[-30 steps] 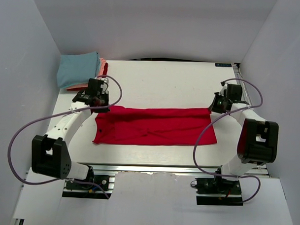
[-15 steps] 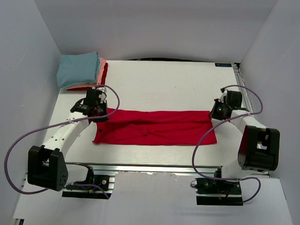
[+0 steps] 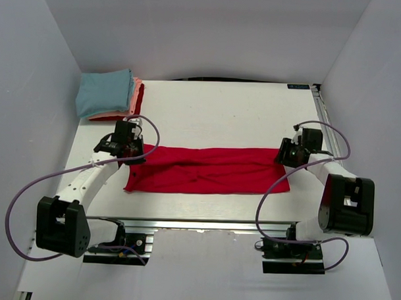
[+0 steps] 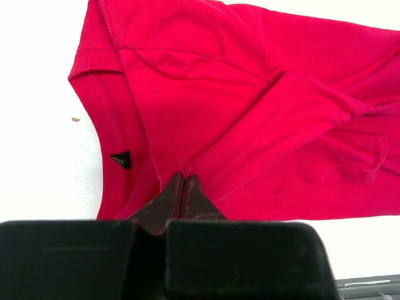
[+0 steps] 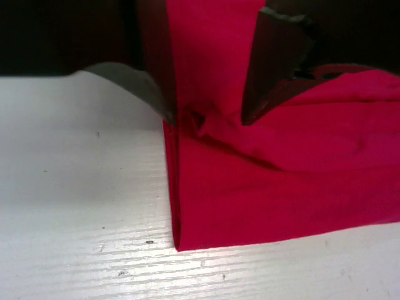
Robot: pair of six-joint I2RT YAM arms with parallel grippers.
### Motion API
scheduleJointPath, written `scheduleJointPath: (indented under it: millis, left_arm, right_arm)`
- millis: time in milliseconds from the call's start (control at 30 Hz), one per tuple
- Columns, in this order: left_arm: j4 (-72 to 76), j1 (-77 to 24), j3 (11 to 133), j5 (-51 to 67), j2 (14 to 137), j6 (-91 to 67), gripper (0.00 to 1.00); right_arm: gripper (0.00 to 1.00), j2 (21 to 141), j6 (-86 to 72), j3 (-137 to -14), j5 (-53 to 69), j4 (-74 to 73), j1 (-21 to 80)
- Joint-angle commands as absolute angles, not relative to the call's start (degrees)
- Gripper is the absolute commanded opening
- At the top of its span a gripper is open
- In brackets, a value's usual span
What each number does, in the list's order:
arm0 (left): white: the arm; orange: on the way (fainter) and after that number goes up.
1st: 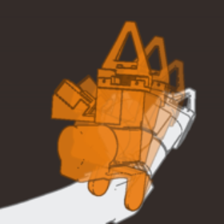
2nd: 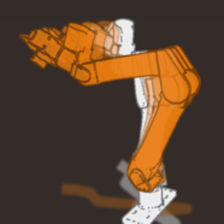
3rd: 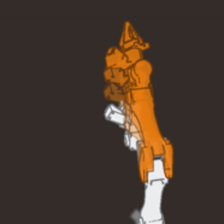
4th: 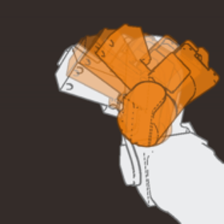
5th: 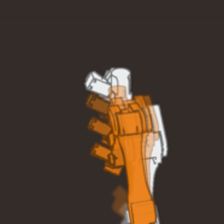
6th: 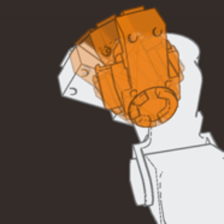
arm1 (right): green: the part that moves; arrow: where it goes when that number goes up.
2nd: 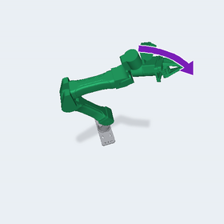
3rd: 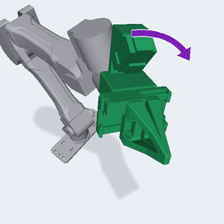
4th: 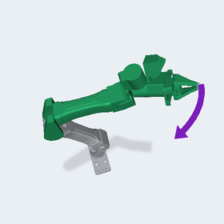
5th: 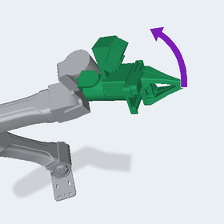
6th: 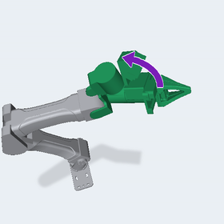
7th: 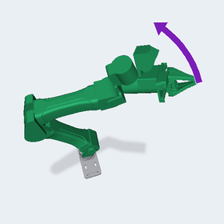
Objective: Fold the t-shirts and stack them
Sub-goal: Fold the other side of the tshirt into a rectangle
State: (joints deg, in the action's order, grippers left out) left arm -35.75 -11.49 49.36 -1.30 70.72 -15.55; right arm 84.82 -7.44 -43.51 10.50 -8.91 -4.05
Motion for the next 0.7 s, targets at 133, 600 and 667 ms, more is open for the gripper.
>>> scheduleJointPath:
  millis: [133,600,667]
  left_arm:
    - [-35.33,-11.51,49.39,-0.53,68.73,-15.65,0.00]
    - [-35.60,-11.51,49.48,-0.79,68.73,-15.47,0.00]
    - [-35.68,-11.51,49.66,-0.88,68.73,-15.38,0.00]
  right_arm:
    - [0.63,77.79,-6.15,-43.50,10.11,-9.40,-4.22]
    - [0.34,86.65,-10.55,-59.49,12.04,-22.40,-4.13]
    - [0.35,88.14,-11.42,-60.29,10.90,-24.86,-4.13]
